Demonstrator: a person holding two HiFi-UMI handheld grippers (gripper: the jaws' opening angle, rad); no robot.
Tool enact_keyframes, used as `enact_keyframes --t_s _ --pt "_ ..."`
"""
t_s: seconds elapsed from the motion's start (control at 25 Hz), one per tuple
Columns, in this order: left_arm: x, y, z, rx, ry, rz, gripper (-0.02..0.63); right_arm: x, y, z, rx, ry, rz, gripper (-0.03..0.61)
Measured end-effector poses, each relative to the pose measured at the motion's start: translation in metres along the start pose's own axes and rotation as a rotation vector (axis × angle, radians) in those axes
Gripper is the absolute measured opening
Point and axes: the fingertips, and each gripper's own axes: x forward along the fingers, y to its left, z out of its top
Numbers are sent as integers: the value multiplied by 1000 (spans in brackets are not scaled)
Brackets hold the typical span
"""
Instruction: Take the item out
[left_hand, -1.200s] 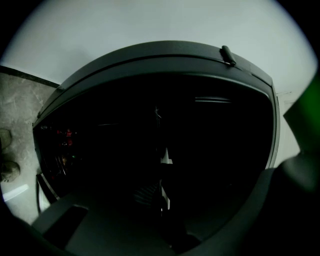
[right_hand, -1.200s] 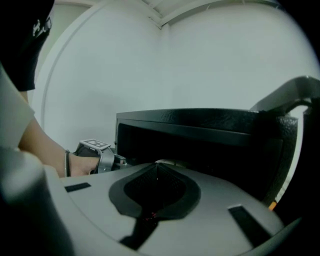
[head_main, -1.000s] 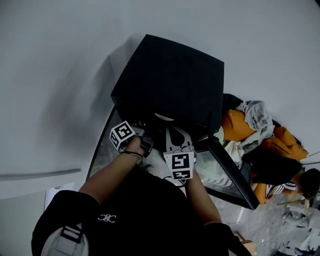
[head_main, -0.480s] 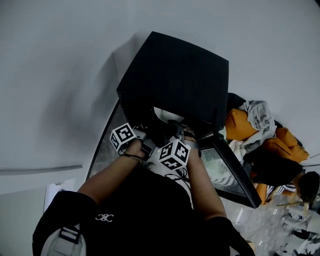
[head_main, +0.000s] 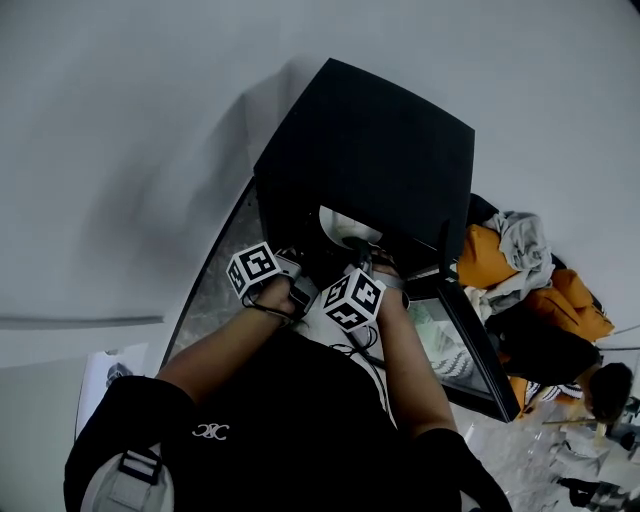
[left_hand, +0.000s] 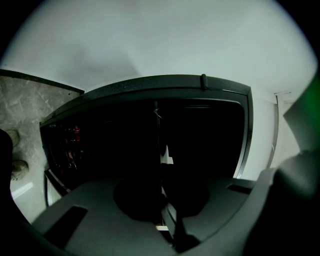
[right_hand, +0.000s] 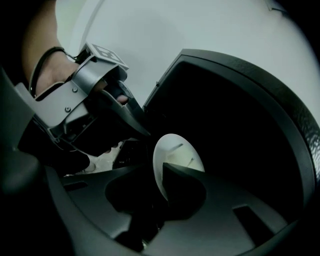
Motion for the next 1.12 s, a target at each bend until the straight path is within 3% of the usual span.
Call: enact_keyframes --t_s 0.48,0.88,1.12 --pt "1 1 0 -8 1 0 31 2 2 0 -57 21 2 52" --pt "1 1 -1 -16 5 -4 31 -14 14 -6 -19 5 -21 51" --pt "2 2 1 -15 -4 -11 31 -18 18 -10 -48 5 -86 52"
